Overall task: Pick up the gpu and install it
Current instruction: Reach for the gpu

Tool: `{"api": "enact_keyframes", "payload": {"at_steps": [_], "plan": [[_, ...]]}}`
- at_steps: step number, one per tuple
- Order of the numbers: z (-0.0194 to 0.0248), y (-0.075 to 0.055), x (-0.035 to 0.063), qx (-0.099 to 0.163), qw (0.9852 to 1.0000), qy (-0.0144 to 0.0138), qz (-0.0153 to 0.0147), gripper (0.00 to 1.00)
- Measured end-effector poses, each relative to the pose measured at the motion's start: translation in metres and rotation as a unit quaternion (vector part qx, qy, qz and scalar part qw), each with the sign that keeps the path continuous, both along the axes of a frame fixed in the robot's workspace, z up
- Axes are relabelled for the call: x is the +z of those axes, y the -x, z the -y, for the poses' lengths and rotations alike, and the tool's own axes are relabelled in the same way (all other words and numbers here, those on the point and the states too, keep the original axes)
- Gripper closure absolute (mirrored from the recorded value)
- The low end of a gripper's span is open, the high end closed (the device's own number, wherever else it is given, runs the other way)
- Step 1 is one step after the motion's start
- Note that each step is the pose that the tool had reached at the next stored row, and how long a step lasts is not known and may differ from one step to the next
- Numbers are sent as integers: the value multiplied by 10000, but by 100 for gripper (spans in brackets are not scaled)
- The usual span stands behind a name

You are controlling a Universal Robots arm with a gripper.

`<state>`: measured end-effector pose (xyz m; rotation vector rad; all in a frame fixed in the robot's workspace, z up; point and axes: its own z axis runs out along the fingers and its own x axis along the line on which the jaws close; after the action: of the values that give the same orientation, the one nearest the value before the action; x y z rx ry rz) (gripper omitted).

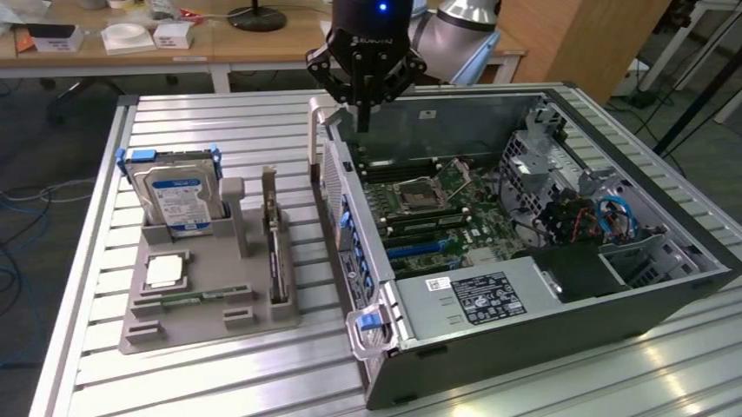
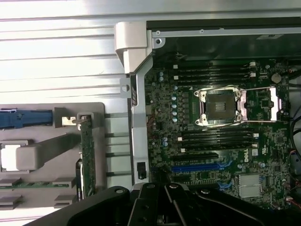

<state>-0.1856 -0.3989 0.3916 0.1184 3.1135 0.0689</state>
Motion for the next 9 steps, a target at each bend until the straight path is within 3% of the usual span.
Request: {"api": "enact_keyframes", "payload": {"at_steps": [9], "plan": [[0,88,-2,-5,10000,0,0,89]]}}
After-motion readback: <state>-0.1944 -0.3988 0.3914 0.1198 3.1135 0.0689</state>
